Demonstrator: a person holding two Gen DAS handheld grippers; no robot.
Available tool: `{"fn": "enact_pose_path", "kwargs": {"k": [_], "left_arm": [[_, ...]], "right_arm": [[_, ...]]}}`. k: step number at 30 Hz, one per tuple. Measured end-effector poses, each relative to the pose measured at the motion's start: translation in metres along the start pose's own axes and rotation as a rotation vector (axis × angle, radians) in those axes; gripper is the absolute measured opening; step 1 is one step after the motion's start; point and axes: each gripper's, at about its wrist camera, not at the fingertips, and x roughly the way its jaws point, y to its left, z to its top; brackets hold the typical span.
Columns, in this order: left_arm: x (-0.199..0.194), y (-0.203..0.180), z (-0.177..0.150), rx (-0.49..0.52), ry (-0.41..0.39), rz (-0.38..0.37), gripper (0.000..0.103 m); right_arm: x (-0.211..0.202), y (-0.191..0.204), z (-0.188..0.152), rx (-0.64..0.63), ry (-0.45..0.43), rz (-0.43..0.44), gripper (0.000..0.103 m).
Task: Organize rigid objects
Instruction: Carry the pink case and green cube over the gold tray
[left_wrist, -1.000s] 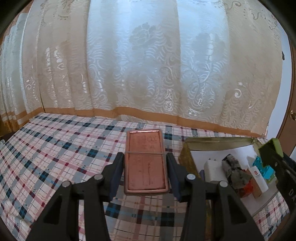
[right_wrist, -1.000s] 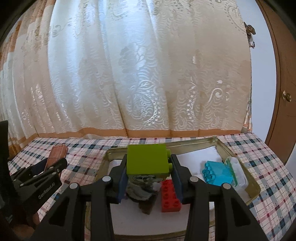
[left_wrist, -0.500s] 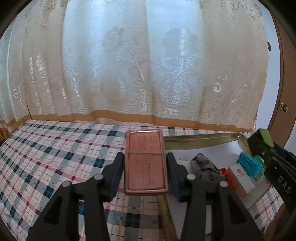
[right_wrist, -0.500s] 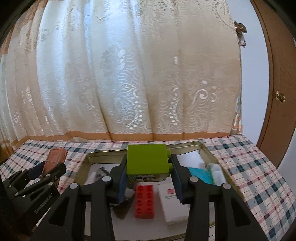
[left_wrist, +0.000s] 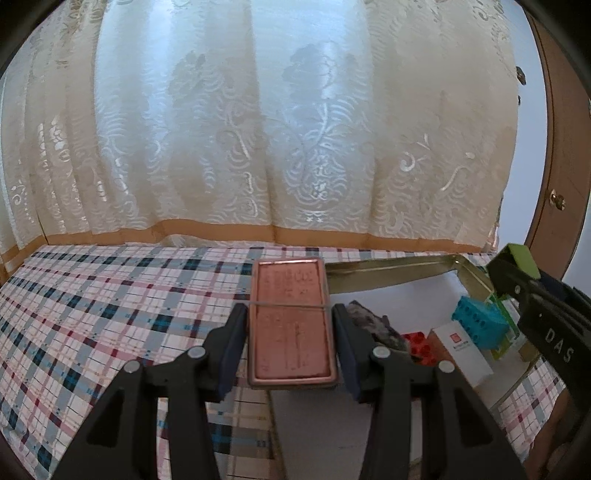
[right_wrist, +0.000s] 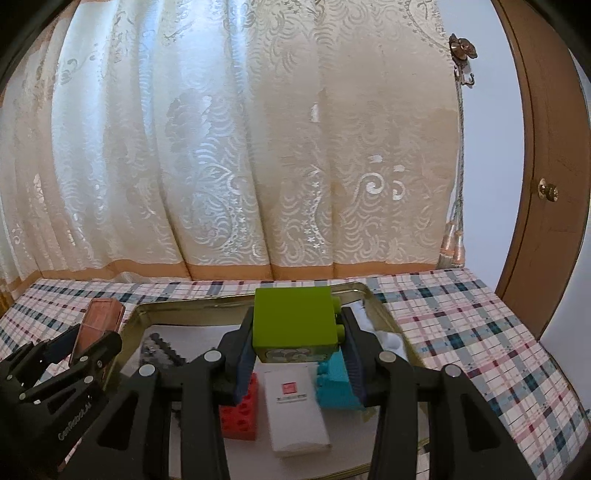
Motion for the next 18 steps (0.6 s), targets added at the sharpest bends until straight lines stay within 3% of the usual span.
{"fn": "enact_pose_path", "kwargs": {"k": [18], "left_arm": [[0.008,-0.027,-0.002,0.044,0.003,0.003,0.046]], "right_arm": [[0.009,-0.017,0.0,0.01,0.033,-0.004,0.045]]}}
